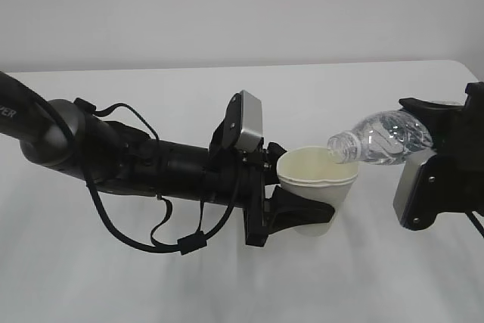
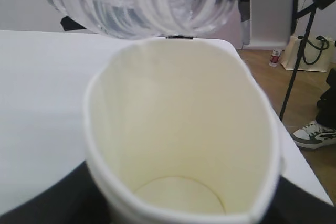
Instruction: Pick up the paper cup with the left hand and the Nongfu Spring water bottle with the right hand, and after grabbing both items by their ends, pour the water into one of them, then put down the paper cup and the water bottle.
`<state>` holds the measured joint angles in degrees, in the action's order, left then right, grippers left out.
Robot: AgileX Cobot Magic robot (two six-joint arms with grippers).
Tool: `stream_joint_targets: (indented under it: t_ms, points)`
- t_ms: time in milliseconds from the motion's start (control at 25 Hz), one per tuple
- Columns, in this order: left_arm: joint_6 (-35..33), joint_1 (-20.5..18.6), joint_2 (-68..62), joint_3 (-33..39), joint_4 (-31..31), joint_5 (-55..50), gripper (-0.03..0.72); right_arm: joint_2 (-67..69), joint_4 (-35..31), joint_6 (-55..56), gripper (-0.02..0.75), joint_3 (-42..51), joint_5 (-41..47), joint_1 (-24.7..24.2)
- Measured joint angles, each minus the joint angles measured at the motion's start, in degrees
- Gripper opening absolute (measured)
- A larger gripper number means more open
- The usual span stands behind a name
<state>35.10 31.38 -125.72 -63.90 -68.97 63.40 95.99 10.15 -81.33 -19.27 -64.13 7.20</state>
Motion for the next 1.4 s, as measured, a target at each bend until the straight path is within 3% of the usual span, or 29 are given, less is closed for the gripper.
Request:
stream_joint_targets:
  t_ms: [1400]
  points:
    - [0.1,0.0,0.0,0.0,0.0,0.0,0.430,0.0,0.7,-1.7,0.356,-1.4,0.0,0.0]
